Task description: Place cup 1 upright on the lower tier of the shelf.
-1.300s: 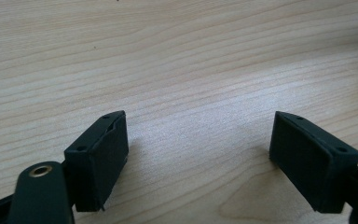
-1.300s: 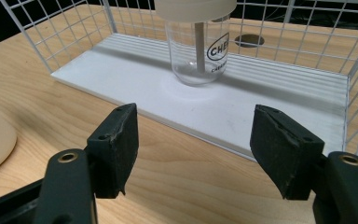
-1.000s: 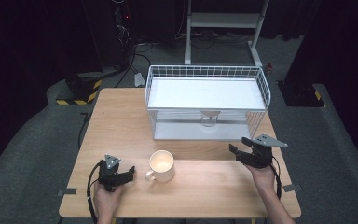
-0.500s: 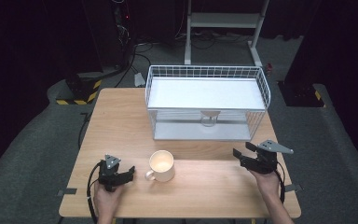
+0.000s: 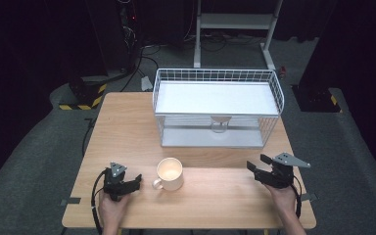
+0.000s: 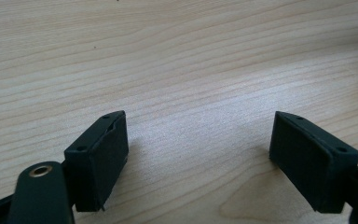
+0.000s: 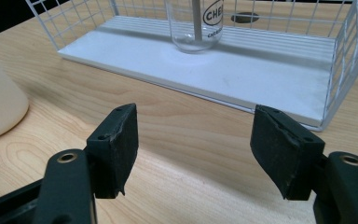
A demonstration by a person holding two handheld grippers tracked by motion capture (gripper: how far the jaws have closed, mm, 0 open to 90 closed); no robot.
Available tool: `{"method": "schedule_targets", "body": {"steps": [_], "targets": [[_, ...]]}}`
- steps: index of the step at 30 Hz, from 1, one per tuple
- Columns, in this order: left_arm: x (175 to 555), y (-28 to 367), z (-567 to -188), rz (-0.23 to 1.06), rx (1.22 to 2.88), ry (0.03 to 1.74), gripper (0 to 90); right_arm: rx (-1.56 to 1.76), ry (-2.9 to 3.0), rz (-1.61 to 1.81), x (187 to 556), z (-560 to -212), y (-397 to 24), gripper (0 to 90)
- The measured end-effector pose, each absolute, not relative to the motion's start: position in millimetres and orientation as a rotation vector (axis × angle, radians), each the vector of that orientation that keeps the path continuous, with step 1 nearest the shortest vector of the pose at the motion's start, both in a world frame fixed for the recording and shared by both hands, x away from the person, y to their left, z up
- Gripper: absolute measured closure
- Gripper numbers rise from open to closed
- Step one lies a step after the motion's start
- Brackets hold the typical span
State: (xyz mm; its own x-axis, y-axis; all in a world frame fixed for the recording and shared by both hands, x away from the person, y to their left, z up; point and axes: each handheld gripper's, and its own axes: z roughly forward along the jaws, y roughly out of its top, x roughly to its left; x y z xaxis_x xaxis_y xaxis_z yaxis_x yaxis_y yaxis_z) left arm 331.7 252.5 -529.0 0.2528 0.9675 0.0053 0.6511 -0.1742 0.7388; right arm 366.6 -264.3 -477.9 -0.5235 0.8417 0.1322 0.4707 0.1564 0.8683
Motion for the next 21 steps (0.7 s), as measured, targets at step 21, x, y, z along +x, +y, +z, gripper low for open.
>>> {"method": "schedule_targets", "body": {"steps": [21], "targets": [[331.7, 252.5, -529.0, 0.655, 1.907, 1.469, 19.6, 1.258, 2.105, 1.192, 350.2, -505.5, -264.6, 32.6]]}}
